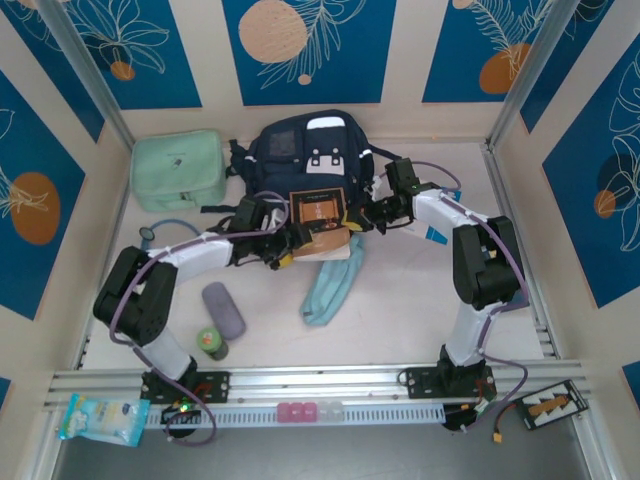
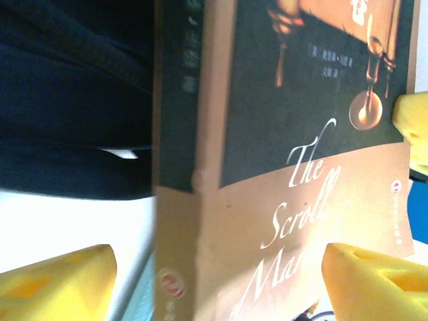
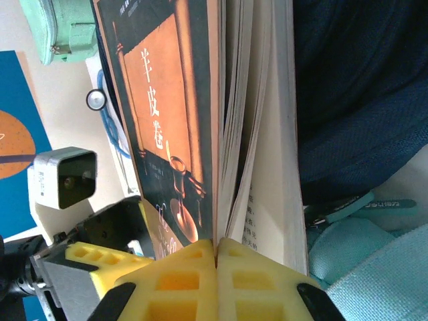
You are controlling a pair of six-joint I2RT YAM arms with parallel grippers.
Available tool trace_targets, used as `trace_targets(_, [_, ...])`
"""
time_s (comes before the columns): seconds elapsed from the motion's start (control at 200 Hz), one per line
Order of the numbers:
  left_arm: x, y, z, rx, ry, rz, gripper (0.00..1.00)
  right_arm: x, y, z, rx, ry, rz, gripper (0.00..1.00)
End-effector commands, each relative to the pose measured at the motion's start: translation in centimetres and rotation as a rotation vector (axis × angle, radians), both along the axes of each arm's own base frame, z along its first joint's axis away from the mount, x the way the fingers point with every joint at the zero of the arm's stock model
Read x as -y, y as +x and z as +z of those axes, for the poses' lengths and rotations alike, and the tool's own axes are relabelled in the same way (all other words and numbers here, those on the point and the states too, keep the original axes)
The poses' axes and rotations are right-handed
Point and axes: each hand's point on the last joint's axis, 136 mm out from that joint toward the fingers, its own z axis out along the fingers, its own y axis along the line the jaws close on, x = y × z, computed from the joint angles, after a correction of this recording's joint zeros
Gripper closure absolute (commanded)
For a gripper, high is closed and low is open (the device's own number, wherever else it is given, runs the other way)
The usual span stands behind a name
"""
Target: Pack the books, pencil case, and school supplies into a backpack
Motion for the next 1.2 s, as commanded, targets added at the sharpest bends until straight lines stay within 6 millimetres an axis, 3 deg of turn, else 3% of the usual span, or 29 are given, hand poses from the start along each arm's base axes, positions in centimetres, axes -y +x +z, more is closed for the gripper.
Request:
trace_targets(0.0, [2.1, 0.8, 1.2, 0.04, -0.096, -0.043, 0.33, 0.2, -0.1, -0.2, -0.013, -0.01, 0.015, 0.93])
trace_targets(0.105, [2.5, 1.1, 1.5, 0.06, -0.105, -0.049, 0.41, 0.3, -0.1, -0.1, -0.011, 0.001, 0.012, 0.9])
trace_targets(0.235, [2.5, 1.6, 2.0, 0.082, -0.093, -0.049, 0.59, 0.9, 0.0, 0.5, -0.002, 0.003, -0.01, 0.85])
trace_targets(0.355, [2.4, 1.7, 3.7, 0.128, -0.116, -0.041, 0.82, 3.3, 0.3, 2.1, 0.041, 0.022, -0.121, 0.57])
trace_targets(0.405, [2.5, 1.8, 4.8, 0.144, -0.132, -0.033, 0.86, 4.6, 0.2, 3.2, 0.055, 0.055, -0.187, 0.46])
trace_targets(0.57, [3.6, 3.3, 10.2, 0.239, -0.264, 0.02, 1.0, 6.6, -1.3, 6.2, 0.102, 0.127, -0.316, 0.28])
trace_targets(0.725, [5.0, 5.3, 15.2, 0.291, -0.42, 0.103, 1.0, 5.9, -3.1, 8.2, 0.1, 0.202, -0.402, 0.15])
trace_targets(0.85, [6.1, 6.5, 18.5, 0.324, -0.527, 0.165, 1.0, 3.9, -4.0, 9.8, 0.116, 0.301, -0.459, 0.05])
trace_targets(1.045, [7.3, 7.2, 20.8, 0.338, -0.611, 0.218, 1.0, 2.6, -3.0, 11.9, 0.154, 0.385, -0.546, 0.01])
trace_targets(1.195, [7.7, 6.6, 20.9, 0.331, -0.607, 0.234, 1.0, 2.1, -0.9, 14.0, 0.2, 0.476, -0.575, 0.01])
